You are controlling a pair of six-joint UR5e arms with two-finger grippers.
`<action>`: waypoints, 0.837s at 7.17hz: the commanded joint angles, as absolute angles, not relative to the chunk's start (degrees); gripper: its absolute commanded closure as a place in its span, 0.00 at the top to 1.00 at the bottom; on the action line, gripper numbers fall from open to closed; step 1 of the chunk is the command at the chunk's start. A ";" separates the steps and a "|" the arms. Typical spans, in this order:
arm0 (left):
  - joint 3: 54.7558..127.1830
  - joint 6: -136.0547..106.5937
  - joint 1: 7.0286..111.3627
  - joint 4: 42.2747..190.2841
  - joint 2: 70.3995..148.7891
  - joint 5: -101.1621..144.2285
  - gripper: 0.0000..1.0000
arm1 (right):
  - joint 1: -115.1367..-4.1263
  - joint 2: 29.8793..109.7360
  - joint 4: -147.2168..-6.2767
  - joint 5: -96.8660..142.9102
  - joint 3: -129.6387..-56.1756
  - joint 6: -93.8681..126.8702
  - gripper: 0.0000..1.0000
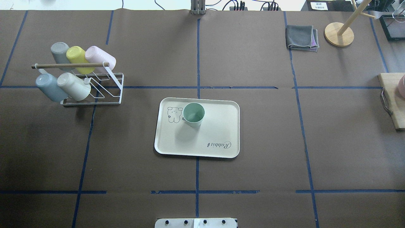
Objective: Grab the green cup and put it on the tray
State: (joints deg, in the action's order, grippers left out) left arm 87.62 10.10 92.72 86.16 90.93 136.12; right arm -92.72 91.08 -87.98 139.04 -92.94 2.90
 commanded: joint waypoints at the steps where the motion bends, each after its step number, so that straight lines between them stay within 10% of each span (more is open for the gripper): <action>1: 87.63 10.02 92.72 86.13 90.97 136.05 1.00 | -92.72 91.05 -87.98 139.04 -92.90 2.90 1.00; 6: 87.63 10.02 92.72 86.22 91.41 135.97 1.00 | -92.72 91.14 -87.98 139.04 -92.73 2.81 1.00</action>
State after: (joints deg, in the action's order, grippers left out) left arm 87.63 10.03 92.73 86.22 91.29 136.00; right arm -92.72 91.13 -87.98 139.04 -92.78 2.82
